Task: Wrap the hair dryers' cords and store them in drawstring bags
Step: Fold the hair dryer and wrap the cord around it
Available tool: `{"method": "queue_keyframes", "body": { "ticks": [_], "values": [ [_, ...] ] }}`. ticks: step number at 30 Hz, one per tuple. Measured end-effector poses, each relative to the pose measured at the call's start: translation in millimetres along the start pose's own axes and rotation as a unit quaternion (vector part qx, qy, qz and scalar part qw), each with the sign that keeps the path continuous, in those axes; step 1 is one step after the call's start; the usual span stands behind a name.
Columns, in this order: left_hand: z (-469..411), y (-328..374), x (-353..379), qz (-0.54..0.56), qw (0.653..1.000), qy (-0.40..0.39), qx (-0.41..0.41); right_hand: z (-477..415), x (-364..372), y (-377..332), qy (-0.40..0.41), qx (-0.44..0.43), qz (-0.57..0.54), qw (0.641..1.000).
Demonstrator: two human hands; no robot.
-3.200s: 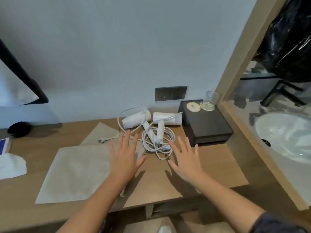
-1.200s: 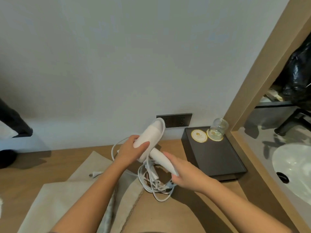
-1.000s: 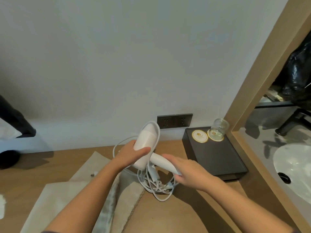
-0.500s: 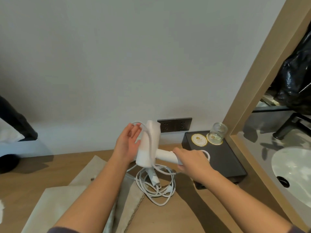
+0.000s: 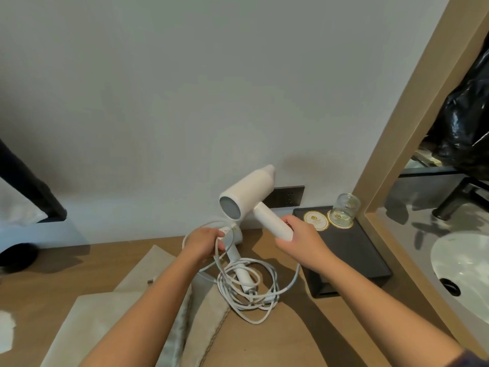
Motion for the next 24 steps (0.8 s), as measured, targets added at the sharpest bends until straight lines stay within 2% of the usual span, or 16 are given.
{"method": "queue_keyframes", "body": {
  "ticks": [3,6,10,13,14,17,21,24],
  "values": [
    [4.2,-2.7,-5.8,-0.142,0.989,-0.028,0.035,-1.0,5.6,-10.1,-0.03,-0.019,-0.012,0.999],
    [6.8,-15.9,-16.1,-0.206,0.977,-0.048,0.005,-1.0,11.4,-14.8,-0.044,-0.024,-0.011,0.999],
    [20.6,-32.9,-31.9,-0.315,0.945,-0.079,-0.032,1.7,17.4,-20.3,-0.071,-0.017,-0.054,0.996],
    [29.5,-29.6,-41.5,-0.401,0.913,-0.079,0.008,1.5,17.9,-22.0,-0.1,0.001,-0.088,0.991],
    [28.5,-23.6,-45.9,-0.402,0.913,-0.066,0.037,0.9,18.0,-22.2,-0.116,0.013,-0.107,0.987],
    [25.8,4.6,-53.3,-0.283,0.948,-0.054,0.135,2.1,18.5,-29.2,-0.186,0.035,-0.188,0.964],
    [29.3,45.0,-50.6,-0.234,0.935,-0.055,0.261,10.1,20.4,-46.3,-0.307,0.03,-0.26,0.915],
    [36.0,64.9,-38.9,-0.203,0.928,-0.086,0.299,19.9,26.3,-53.5,-0.385,0.037,-0.302,0.871]
  ]
}}
Point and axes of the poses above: each hand's wrist, its own z-axis away from the middle knuckle, its own x-axis out of the palm, y = z × x, the point moved 7 cm from there along -z, towards the middle knuckle, and after that the axes turned 3 degrees about x, right-handed, at the moved point
